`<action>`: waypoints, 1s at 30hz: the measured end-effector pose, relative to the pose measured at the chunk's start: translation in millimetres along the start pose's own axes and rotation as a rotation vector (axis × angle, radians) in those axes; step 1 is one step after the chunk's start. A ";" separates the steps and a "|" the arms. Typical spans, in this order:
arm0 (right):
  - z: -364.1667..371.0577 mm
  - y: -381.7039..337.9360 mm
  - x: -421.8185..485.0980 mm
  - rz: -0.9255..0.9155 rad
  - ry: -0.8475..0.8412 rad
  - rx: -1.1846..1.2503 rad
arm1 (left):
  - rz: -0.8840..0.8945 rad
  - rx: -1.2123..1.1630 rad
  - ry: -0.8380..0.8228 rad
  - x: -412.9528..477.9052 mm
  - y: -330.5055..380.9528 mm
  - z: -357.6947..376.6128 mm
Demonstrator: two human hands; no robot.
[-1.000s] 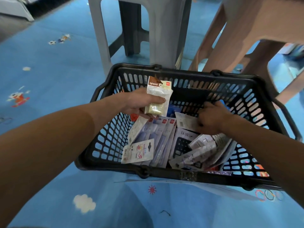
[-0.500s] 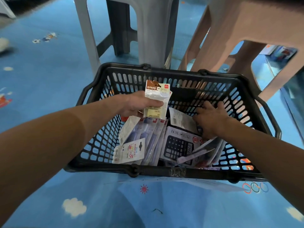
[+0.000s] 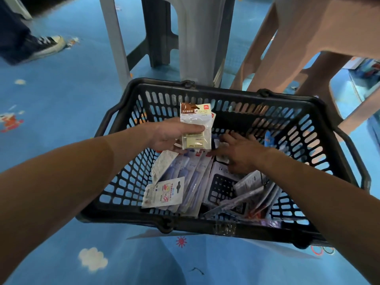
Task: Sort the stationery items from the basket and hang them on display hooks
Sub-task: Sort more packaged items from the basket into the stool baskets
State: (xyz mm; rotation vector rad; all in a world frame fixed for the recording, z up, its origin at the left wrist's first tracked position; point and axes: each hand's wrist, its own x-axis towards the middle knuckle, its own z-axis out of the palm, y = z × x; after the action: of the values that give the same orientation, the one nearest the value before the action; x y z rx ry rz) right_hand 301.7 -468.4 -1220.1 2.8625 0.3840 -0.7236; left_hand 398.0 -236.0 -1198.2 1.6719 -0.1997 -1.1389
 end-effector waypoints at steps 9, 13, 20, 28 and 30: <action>-7.4 24.5 -30.3 0.192 0.240 0.032 | 0.019 0.018 0.005 -4.2 1.3 0.9; -13.5 28.6 -39.7 0.260 0.223 0.083 | 0.015 0.023 0.023 -7.1 4.7 4.2; -20.4 21.8 -55.2 0.290 0.390 -0.240 | 0.046 -0.002 -0.006 -13.2 8.7 9.9; -23.2 -11.8 -27.7 0.039 0.016 -0.596 | -0.089 0.214 -0.212 -9.8 -3.1 12.3; -23.1 -19.2 -18.4 0.024 -0.040 -0.683 | -0.105 0.239 -0.220 -7.9 -7.0 8.8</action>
State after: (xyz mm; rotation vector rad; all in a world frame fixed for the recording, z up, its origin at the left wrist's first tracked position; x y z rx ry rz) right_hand 290.8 -448.7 -1192.9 2.2016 0.4779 -0.5128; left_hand 384.5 -233.8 -1199.2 1.7791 -0.4052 -1.4244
